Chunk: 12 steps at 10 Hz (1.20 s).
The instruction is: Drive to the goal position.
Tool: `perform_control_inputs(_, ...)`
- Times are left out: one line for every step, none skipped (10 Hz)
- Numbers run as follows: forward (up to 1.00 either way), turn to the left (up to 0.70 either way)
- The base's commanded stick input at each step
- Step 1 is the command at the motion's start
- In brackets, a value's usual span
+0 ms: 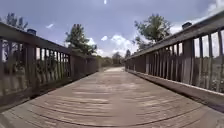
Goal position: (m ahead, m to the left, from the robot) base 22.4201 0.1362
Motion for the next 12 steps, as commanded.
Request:
perform_control_inputs(0.50, 0.01)
perform_control_inputs(0.50, 0.01)
perform_control_inputs(0.50, 0.01)
perform_control_inputs(0.50, 0.01)
perform_control_inputs(0.50, 0.01)
perform_control_inputs(0.50, 0.01)
perform_control_inputs(0.50, 0.01)
perform_control_inputs(0.50, 0.01)
perform_control_inputs(0.50, 0.01)
perform_control_inputs(0.50, 0.01)
perform_control_inputs(0.50, 0.01)
perform_control_inputs(0.50, 0.01)
